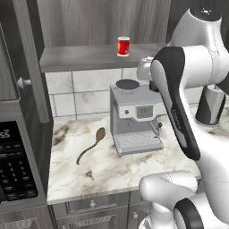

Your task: Restock the canned food cabinet by taking the new fresh canned food from the counter and placing it in the cabinet. Then, take the old canned food from the cabinet and place it on the counter.

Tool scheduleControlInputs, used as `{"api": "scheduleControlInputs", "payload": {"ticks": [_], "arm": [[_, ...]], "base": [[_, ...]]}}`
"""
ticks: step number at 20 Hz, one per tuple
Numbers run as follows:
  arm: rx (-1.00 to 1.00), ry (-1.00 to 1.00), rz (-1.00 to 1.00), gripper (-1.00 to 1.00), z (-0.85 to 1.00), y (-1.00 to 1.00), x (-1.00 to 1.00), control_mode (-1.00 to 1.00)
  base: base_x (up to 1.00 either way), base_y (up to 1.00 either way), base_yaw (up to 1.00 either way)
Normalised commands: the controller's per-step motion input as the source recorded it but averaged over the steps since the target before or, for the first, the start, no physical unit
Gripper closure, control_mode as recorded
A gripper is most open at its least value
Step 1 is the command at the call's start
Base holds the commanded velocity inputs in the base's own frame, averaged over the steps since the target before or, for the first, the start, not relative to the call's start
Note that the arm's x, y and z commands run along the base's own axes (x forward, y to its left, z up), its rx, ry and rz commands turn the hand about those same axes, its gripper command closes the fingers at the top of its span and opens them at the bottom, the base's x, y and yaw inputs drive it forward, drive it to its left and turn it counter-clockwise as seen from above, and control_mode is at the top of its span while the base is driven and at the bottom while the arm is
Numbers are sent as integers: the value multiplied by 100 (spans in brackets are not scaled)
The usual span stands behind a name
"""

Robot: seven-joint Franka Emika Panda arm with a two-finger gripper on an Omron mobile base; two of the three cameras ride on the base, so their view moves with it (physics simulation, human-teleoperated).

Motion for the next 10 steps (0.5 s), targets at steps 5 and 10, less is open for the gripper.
{"api": "scheduleControlInputs", "payload": {"ticks": [5, 10], "arm": [[7, 33, 15, 100, -99, 9, -91, -100], [13, 10, 46, 100, -100, -3, -11, -100]], "base": [[0, 0, 0], [0, 0, 0]]}}
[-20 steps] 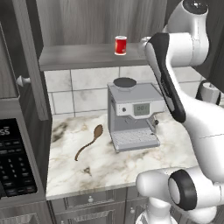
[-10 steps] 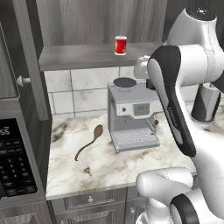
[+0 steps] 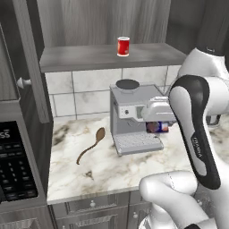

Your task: Restock the canned food cabinet by taking the new fresh canned food from the counter and placing it in the cabinet. Then, take the old canned food from the cabinet and place it on the counter.

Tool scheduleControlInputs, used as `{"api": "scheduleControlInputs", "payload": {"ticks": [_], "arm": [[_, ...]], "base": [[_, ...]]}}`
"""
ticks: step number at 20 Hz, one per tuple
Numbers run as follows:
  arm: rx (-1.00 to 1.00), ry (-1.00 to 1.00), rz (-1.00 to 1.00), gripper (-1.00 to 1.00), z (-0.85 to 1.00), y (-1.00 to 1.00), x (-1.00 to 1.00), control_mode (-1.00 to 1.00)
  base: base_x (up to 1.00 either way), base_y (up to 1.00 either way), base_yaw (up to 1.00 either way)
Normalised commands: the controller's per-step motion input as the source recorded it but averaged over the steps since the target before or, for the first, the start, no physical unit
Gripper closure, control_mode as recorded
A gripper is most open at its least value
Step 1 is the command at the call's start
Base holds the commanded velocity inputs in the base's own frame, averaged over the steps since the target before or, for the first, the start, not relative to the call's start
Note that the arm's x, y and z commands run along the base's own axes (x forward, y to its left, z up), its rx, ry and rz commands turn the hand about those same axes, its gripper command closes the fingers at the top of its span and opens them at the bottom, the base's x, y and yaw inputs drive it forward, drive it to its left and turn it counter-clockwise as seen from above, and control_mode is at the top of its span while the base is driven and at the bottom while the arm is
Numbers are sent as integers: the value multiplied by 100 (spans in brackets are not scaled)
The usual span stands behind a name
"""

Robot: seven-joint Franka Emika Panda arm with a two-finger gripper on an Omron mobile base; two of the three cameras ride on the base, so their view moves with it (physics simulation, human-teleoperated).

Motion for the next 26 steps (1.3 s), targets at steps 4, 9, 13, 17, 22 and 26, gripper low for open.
{"api": "scheduleControlInputs", "payload": {"ticks": [4, 9, 13, 17, 22, 26], "arm": [[9, 0, 49, 100, -98, 26, 52, -100], [-4, 0, 22, 100, -76, 46, 91, -100], [-10, 0, 12, 100, -62, 38, 99, -100], [-8, 6, 10, 100, -70, 62, 64, -100], [0, 2, 6, 100, -84, 78, 11, -100], [0, -5, 2, 100, -45, 46, 32, -100]], "base": [[0, 0, 0], [0, 0, 0], [0, 0, 0], [0, 0, 0], [0, 0, 0], [0, 0, 0]]}}
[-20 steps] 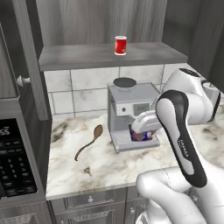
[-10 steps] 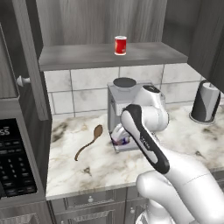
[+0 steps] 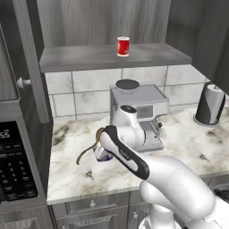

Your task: Restock the canned food cabinet by taking the new fresh canned food from the counter and placing it in the cabinet. Then, take the old canned food from the cabinet and place it on the counter.

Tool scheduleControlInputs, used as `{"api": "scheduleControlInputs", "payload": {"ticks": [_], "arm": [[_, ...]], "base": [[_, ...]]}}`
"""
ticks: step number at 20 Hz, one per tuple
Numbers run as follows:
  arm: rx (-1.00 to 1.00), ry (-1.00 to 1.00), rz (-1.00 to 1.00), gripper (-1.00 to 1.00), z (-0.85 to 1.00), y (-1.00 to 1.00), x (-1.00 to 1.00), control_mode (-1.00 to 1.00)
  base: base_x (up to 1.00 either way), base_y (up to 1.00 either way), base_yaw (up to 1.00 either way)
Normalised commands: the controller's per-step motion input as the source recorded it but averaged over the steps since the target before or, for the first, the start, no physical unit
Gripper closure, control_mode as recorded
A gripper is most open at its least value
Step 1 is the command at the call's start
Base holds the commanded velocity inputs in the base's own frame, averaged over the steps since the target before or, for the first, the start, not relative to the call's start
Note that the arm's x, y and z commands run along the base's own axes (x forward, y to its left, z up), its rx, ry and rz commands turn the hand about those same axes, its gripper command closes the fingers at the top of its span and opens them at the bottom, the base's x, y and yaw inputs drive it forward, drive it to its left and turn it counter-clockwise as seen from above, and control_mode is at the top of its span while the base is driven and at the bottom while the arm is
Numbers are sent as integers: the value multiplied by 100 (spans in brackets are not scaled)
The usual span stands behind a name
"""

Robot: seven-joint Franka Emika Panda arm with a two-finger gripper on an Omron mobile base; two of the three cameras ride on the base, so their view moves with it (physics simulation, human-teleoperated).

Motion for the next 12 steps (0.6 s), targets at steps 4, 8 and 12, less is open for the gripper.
{"api": "scheduleControlInputs", "payload": {"ticks": [4, 8, 12], "arm": [[-2, -7, 0, 100, -45, 11, 55, -100], [0, -6, 0, 100, -68, 3, 45, -100], [0, 0, 0, -100, -56, 19, 32, -100]], "base": [[0, 0, 0], [0, 0, 0], [0, 0, 0]]}}
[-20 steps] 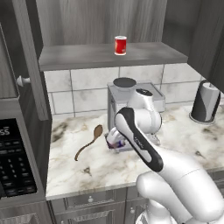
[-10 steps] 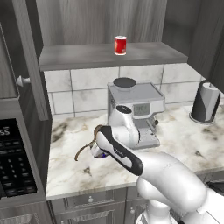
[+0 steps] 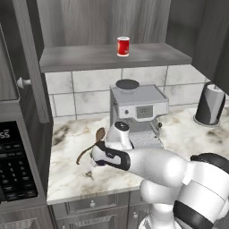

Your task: Restock the canned food cabinet by taking the new fresh canned food from the counter and placing it in the cabinet. Then, take the old canned food from the cabinet and place it on the counter.

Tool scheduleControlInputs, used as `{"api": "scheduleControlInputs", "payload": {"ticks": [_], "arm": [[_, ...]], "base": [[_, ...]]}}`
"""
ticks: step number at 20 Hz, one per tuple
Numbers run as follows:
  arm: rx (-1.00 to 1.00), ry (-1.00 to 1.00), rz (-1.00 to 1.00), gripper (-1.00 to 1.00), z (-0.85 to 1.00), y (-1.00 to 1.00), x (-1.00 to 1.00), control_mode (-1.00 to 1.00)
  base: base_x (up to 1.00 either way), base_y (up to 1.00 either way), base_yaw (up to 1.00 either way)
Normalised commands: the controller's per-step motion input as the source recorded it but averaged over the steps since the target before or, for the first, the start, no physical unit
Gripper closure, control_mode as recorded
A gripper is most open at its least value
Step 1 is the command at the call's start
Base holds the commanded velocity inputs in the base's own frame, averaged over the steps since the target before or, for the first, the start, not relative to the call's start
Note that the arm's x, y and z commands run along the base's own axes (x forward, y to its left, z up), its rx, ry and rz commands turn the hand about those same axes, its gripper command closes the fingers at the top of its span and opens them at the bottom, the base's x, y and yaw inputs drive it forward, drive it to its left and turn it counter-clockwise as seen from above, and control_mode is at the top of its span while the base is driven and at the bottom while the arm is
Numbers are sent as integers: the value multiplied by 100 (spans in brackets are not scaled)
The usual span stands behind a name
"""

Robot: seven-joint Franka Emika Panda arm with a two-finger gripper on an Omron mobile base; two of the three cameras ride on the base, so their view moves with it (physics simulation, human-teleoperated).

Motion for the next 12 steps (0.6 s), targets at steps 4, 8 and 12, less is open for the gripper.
{"api": "scheduleControlInputs", "payload": {"ticks": [4, 8, 12], "arm": [[0, 0, 0, -100, -4, 26, 9, -100], [0, 0, -2, -100, 31, 22, 7, -100], [0, 0, -4, -100, 84, 22, -3, -100]], "base": [[0, 0, 0], [0, 0, 0], [0, 0, 0]]}}
